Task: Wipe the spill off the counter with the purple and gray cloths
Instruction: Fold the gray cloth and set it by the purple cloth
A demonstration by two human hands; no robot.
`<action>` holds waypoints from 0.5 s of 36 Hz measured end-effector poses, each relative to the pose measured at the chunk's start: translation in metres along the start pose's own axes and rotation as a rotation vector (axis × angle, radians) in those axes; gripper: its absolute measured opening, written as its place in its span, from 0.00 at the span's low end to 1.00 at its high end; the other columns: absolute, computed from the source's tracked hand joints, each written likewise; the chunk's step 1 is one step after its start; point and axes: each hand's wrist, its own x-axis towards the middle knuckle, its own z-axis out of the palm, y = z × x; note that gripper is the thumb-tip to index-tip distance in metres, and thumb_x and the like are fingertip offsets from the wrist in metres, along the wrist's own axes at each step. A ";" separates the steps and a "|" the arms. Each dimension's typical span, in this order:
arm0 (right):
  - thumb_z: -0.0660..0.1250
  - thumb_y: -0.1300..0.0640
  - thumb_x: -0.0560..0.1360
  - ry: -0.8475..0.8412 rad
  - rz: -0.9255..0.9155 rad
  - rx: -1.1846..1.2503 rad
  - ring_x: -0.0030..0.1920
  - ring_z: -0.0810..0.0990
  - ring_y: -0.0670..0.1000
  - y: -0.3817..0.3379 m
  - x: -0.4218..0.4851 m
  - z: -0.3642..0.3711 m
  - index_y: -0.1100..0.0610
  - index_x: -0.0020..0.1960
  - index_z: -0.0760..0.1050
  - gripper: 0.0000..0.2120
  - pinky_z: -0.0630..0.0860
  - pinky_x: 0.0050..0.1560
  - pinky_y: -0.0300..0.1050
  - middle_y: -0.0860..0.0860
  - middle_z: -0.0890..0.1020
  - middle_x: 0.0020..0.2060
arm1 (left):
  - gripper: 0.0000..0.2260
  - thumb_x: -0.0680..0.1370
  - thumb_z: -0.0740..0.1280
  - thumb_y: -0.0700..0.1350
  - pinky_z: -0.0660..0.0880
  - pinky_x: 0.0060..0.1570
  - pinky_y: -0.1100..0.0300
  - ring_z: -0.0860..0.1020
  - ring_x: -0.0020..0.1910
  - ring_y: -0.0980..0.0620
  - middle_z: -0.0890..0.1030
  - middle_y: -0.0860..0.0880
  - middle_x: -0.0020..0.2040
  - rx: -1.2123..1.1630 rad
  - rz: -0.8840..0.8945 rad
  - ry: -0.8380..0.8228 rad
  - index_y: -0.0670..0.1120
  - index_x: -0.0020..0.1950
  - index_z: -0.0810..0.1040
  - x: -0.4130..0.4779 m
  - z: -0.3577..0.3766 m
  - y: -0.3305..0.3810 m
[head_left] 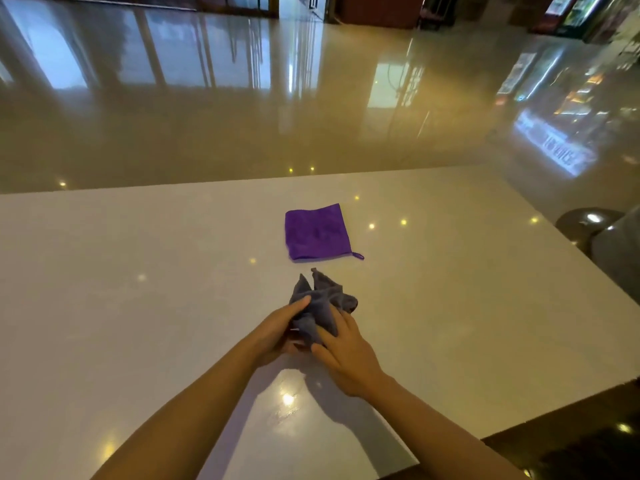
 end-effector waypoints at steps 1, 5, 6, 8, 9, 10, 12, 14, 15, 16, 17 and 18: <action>0.54 0.49 0.80 -0.026 -0.049 -0.079 0.76 0.46 0.54 0.004 0.002 -0.004 0.38 0.72 0.49 0.24 0.65 0.69 0.50 0.51 0.49 0.77 | 0.13 0.69 0.67 0.55 0.81 0.37 0.59 0.85 0.43 0.53 0.86 0.51 0.43 -0.007 0.021 -0.046 0.52 0.50 0.80 0.004 0.006 0.006; 0.57 0.51 0.78 -0.077 -0.131 -0.124 0.75 0.35 0.54 0.032 0.013 -0.028 0.40 0.73 0.45 0.29 0.53 0.74 0.51 0.50 0.39 0.76 | 0.16 0.71 0.69 0.45 0.82 0.47 0.59 0.82 0.53 0.47 0.83 0.42 0.52 0.007 0.126 -0.062 0.42 0.57 0.79 0.025 0.029 0.027; 0.59 0.52 0.77 -0.082 -0.142 -0.051 0.76 0.39 0.52 0.039 0.014 -0.037 0.39 0.72 0.46 0.30 0.52 0.74 0.49 0.49 0.41 0.76 | 0.13 0.72 0.68 0.42 0.82 0.47 0.59 0.82 0.51 0.47 0.84 0.42 0.51 0.007 0.148 -0.043 0.41 0.56 0.79 0.030 0.035 0.032; 0.62 0.55 0.73 -0.031 -0.105 0.255 0.75 0.55 0.48 0.050 0.016 -0.057 0.40 0.70 0.55 0.30 0.59 0.72 0.41 0.45 0.53 0.75 | 0.07 0.74 0.66 0.39 0.82 0.41 0.63 0.84 0.45 0.51 0.86 0.46 0.44 -0.007 0.198 -0.005 0.45 0.49 0.82 0.039 0.047 0.039; 0.64 0.56 0.70 0.020 -0.059 0.428 0.71 0.62 0.43 0.056 0.017 -0.068 0.39 0.67 0.57 0.29 0.64 0.68 0.34 0.40 0.59 0.71 | 0.06 0.74 0.66 0.39 0.82 0.38 0.64 0.84 0.42 0.53 0.87 0.49 0.41 -0.017 0.224 0.009 0.47 0.46 0.82 0.044 0.054 0.042; 0.66 0.56 0.68 0.080 -0.006 0.563 0.66 0.66 0.38 0.064 0.018 -0.079 0.40 0.64 0.59 0.29 0.69 0.62 0.29 0.36 0.61 0.67 | 0.06 0.73 0.67 0.39 0.81 0.37 0.65 0.84 0.41 0.54 0.87 0.50 0.39 -0.033 0.243 0.010 0.48 0.44 0.82 0.049 0.061 0.046; 0.69 0.56 0.67 0.163 0.130 0.733 0.64 0.67 0.37 0.079 0.025 -0.097 0.43 0.63 0.57 0.31 0.71 0.54 0.27 0.39 0.62 0.67 | 0.06 0.69 0.69 0.42 0.81 0.36 0.65 0.84 0.39 0.54 0.86 0.50 0.38 -0.063 0.270 -0.003 0.46 0.45 0.80 0.057 0.074 0.054; 0.70 0.59 0.71 0.129 0.326 0.882 0.70 0.64 0.51 0.096 0.034 -0.113 0.48 0.70 0.51 0.36 0.70 0.60 0.38 0.51 0.58 0.73 | 0.08 0.69 0.70 0.41 0.80 0.37 0.65 0.84 0.42 0.54 0.86 0.51 0.40 -0.053 0.288 -0.004 0.45 0.48 0.79 0.068 0.089 0.060; 0.67 0.60 0.73 0.097 0.402 0.979 0.71 0.63 0.56 0.103 0.038 -0.119 0.51 0.73 0.49 0.36 0.69 0.64 0.45 0.55 0.58 0.74 | 0.07 0.70 0.70 0.40 0.80 0.37 0.65 0.84 0.43 0.54 0.86 0.51 0.40 -0.042 0.301 0.002 0.46 0.48 0.79 0.072 0.097 0.063; 0.65 0.61 0.74 0.064 0.424 1.083 0.70 0.65 0.59 0.108 0.041 -0.124 0.54 0.74 0.51 0.34 0.69 0.66 0.51 0.58 0.61 0.73 | 0.07 0.69 0.70 0.41 0.80 0.37 0.65 0.84 0.43 0.54 0.86 0.51 0.39 -0.034 0.312 0.006 0.46 0.47 0.79 0.077 0.106 0.066; 0.64 0.60 0.74 0.019 0.391 1.177 0.68 0.69 0.60 0.113 0.042 -0.128 0.56 0.73 0.55 0.30 0.70 0.66 0.53 0.60 0.66 0.71 | 0.08 0.69 0.70 0.41 0.81 0.38 0.65 0.83 0.44 0.53 0.86 0.50 0.40 -0.031 0.319 0.007 0.46 0.47 0.79 0.083 0.114 0.068; 0.63 0.58 0.73 -0.037 0.339 1.261 0.65 0.73 0.60 0.117 0.044 -0.130 0.59 0.71 0.61 0.27 0.72 0.64 0.52 0.61 0.71 0.68 | 0.09 0.70 0.70 0.40 0.81 0.40 0.64 0.82 0.46 0.52 0.85 0.49 0.43 -0.026 0.320 0.004 0.46 0.49 0.78 0.088 0.122 0.071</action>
